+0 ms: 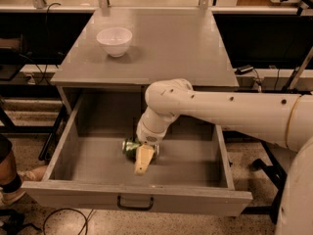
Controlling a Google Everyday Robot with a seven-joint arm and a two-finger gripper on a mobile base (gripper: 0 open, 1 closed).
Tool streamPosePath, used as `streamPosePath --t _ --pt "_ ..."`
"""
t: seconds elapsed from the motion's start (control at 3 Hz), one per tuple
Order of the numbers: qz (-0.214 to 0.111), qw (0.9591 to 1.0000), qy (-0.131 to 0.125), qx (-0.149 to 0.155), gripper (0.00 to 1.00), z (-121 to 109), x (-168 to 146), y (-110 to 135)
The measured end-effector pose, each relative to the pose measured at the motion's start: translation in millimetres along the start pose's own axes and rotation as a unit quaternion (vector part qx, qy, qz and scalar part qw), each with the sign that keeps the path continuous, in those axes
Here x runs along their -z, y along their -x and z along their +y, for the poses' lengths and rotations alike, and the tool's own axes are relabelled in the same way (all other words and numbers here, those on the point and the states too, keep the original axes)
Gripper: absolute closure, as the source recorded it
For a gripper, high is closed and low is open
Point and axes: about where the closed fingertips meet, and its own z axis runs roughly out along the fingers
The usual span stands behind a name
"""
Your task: Place green can into top drawer
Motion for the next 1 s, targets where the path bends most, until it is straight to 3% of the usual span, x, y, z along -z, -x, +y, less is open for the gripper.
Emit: streamPosePath --t 0.33,0.67,1.0 --pt "-0.020 0.9989 -0.038 -0.018 0.00 -2 26 -9" --pt "-0.053 0.9920 -0.107 -0.041 0.00 3 80 -23" --pt "-0.081 0.9789 -0.177 -0.062 0.00 8 152 -42"
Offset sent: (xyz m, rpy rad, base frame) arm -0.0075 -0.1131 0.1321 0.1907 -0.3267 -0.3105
